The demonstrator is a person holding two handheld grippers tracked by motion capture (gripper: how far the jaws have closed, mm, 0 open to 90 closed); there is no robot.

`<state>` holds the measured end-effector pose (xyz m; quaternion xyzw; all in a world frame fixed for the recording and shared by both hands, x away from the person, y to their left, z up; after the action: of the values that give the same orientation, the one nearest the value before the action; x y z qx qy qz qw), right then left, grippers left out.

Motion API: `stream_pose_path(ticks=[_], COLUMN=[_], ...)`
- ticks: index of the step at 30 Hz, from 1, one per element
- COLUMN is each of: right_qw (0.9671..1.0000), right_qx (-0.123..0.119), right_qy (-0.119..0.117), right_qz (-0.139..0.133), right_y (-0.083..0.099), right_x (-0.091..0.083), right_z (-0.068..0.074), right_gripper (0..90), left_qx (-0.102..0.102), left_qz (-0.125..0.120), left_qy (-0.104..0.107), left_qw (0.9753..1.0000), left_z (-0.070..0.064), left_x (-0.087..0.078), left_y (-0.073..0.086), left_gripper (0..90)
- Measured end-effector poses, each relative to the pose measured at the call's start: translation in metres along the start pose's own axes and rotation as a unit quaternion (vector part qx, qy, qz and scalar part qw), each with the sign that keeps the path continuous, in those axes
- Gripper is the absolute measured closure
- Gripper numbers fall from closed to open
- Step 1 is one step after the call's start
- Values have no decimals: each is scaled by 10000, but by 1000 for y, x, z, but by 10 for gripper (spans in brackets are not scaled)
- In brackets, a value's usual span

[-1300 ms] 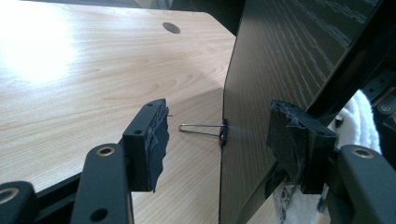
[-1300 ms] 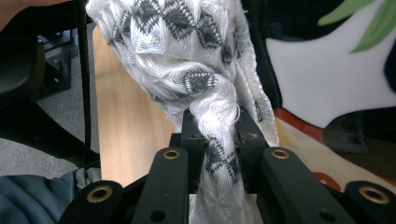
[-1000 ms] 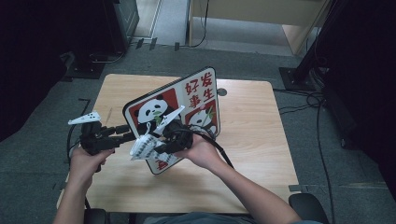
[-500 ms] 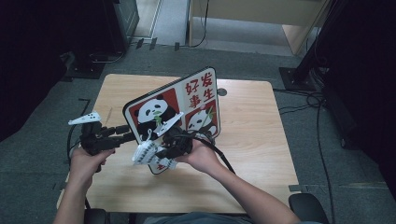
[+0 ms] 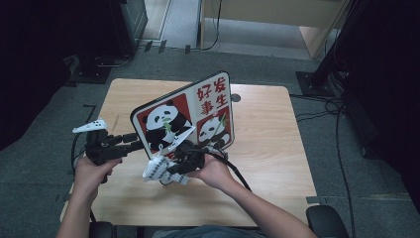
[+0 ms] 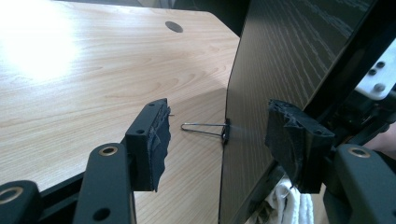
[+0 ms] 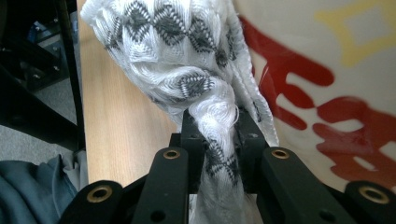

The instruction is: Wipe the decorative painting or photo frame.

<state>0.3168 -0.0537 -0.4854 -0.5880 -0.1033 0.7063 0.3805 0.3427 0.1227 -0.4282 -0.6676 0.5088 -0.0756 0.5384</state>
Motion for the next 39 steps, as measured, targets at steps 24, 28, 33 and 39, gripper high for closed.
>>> stream_pose_path(ticks=[24, 28, 33, 39], right_qw=[9991, 9992, 9993, 9995], right_qx=[171, 115, 28, -103], right_qy=[-90, -84, -65, -154], right_qz=[375, 375, 357, 262], right_y=[35, 34, 29, 16], right_x=[26, 23, 15, 4], right_z=[-5, -3, 5, 17], right_gripper=[793, 793, 796, 797], left_qx=[5, 9, -56, -122], left_qz=[43, 81, 130, 126], left_qy=[-7, -14, -161, -236], left_qw=[10000, 10000, 9998, 9996], left_z=[1, 2, 6, 13], left_x=[-1, -1, -5, -13], left_y=[1, 2, 2, 3], left_gripper=[386, 373, 368, 360])
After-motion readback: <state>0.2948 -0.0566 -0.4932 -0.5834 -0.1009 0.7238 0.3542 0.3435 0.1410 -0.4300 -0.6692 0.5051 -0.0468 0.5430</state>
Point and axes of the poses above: each handheld gripper's, and its own axes: x roughly forward along the jaws, y roughly out of its underside, z roughly to its left, the point moved 7 cm from there along x, roughly forward along the jaws, and after that the axes turned 3 degrees about -y, right-handed, at the moved point
